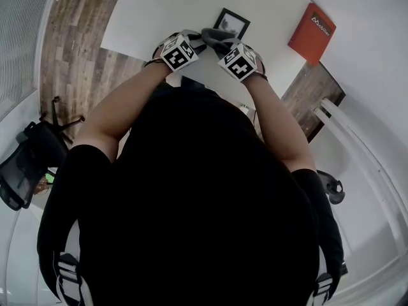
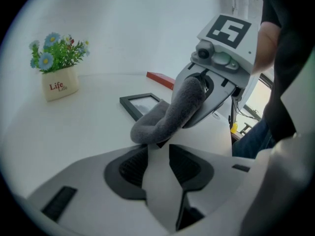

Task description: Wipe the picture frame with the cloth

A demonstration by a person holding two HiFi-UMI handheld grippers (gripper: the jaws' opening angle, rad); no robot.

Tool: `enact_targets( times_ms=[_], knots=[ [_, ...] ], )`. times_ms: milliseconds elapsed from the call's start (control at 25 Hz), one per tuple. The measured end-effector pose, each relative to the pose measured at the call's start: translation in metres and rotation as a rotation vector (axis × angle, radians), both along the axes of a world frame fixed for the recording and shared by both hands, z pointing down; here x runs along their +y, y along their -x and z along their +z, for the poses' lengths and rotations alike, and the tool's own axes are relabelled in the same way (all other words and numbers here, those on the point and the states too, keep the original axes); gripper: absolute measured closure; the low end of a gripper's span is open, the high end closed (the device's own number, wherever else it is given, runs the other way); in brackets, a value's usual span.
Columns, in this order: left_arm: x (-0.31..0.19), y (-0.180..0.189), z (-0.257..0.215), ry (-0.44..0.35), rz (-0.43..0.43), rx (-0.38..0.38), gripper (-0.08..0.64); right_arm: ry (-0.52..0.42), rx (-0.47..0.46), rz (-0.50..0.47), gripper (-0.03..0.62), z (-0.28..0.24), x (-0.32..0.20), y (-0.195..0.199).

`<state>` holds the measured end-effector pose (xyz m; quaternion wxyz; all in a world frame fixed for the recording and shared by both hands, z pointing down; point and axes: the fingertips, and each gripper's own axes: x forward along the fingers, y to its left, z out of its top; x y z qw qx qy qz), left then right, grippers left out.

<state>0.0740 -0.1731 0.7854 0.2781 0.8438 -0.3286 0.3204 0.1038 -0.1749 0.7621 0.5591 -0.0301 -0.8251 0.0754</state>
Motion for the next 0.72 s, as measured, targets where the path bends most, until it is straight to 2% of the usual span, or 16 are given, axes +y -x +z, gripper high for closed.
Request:
enact_targets(
  times_ms=[480, 720],
  knots=[
    [0.001, 0.0, 0.001, -0.019, 0.0, -0.012, 0.42, 0.081, -0.018, -0.038, 0.543, -0.023, 0.013, -0.006],
    [0.001, 0.0, 0.0, -0.024, 0.0, -0.014, 0.42, 0.033, -0.048, 0.04, 0.543, -0.048, -0.026, -0.015]
  ],
)
